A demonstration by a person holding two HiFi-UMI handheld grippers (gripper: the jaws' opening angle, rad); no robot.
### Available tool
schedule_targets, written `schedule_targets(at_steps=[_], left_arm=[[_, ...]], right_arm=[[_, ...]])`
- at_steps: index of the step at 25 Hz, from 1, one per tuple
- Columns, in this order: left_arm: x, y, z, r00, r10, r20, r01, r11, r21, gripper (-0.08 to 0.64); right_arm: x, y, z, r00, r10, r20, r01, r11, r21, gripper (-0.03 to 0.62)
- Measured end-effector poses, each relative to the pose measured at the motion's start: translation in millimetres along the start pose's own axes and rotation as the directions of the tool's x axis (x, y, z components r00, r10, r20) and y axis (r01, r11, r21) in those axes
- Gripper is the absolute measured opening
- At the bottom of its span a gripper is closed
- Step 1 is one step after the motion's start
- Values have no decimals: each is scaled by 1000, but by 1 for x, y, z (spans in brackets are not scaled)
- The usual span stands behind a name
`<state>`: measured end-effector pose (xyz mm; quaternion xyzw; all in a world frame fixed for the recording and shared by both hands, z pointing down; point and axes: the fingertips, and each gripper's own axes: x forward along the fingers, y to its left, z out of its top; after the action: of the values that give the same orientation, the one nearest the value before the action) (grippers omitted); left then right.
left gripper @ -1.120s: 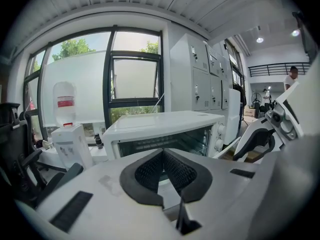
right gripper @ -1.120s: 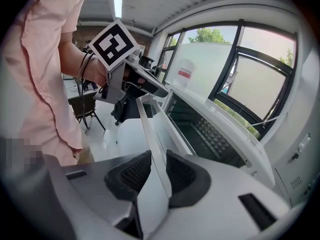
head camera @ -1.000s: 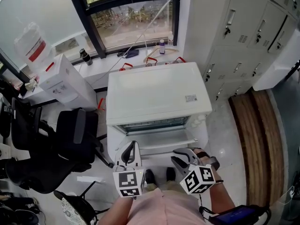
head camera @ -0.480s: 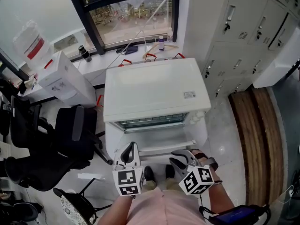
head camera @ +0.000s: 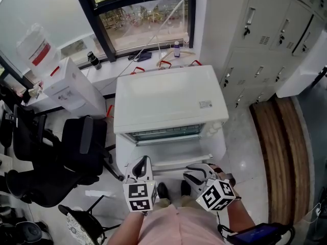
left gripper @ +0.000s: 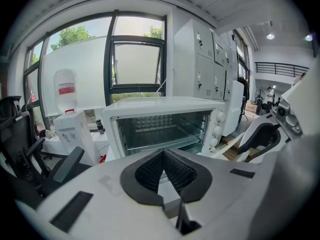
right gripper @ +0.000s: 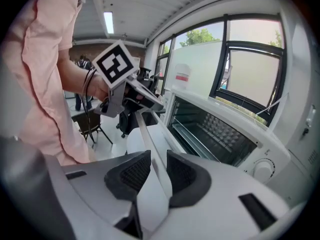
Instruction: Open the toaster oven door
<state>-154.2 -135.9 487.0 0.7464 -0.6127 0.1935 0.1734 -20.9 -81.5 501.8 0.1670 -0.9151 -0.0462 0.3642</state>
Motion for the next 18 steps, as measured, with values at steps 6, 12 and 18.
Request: schedule_targets(at_steps=[6, 12, 18], left_arm=[[0, -1, 2, 1000, 9, 15, -9, 1000, 6, 12], [0, -1, 3, 999, 23, 25, -23, 1000, 1, 12], [1, -1, 4, 999, 32, 27, -32, 999, 4, 12]], right_arm=[[-34, -45, 33, 972, -124, 200, 54, 945, 322, 50], [-27, -76, 4, 969, -244, 40, 207, 886, 415, 2], [-21, -77, -2, 974, -221, 44, 179, 876, 447, 2]])
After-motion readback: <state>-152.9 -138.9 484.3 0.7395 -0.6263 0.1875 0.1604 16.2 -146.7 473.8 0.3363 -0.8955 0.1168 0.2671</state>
